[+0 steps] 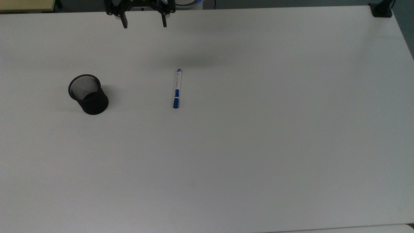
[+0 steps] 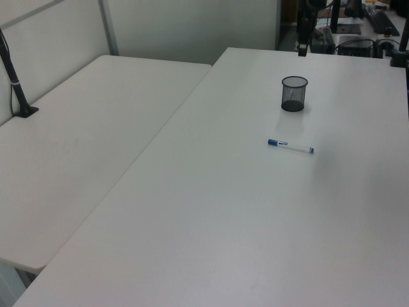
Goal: Insert the marker
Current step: 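Move the open gripper over the blue-capped marker and lower it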
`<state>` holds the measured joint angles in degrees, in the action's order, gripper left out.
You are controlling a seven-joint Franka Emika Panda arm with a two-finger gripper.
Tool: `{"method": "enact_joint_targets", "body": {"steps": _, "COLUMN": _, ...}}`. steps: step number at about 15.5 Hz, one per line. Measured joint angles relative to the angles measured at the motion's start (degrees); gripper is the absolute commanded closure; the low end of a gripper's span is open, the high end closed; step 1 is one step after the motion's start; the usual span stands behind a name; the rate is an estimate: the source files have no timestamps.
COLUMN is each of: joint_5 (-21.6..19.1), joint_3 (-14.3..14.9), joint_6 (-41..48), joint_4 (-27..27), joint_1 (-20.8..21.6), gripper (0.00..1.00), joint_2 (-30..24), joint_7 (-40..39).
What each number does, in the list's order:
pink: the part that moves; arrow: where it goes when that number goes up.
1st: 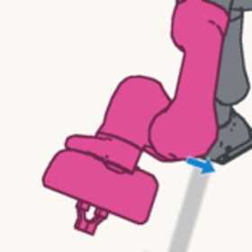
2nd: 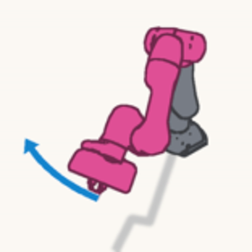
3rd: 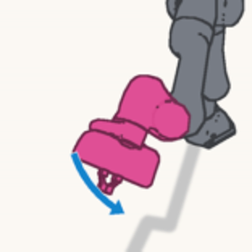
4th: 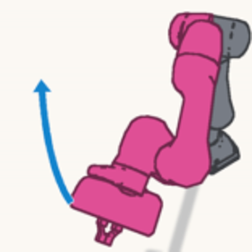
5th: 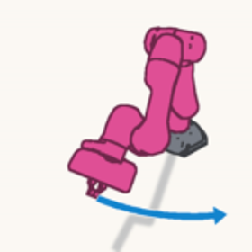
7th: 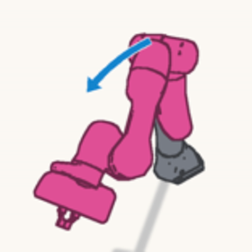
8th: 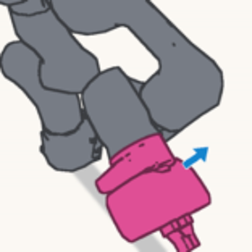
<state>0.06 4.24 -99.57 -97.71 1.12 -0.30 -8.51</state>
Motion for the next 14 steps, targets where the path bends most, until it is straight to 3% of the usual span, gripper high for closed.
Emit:
{"method": "enact_joint_targets", "body": {"steps": 5, "joint_5": 3.6, "joint_3": -3.0, "joint_6": -4.3, "joint_4": -1.2, "joint_1": 0.9, "gripper": 0.0, "joint_2": 6.0, "joint_7": 1.1}}
{"method": "enact_joint_targets", "body": {"steps": 10, "joint_5": 3.9, "joint_3": -3.1, "joint_6": -14.6, "joint_4": -4.6, "joint_1": 3.1, "gripper": 0.0, "joint_2": 12.2, "joint_7": 8.6}}
{"method": "enact_joint_targets", "body": {"steps": 12, "joint_5": 4.2, "joint_3": -3.1, "joint_6": -18.2, "joint_4": -5.6, "joint_1": 3.7, "gripper": 0.07, "joint_2": 14.4, "joint_7": 12.7}}
{"method": "enact_joint_targets", "body": {"steps": 14, "joint_5": 5.0, "joint_3": -3.1, "joint_6": -21.0, "joint_4": -6.7, "joint_1": 3.8, "gripper": 0.08, "joint_2": 16.2, "joint_7": 15.5}}
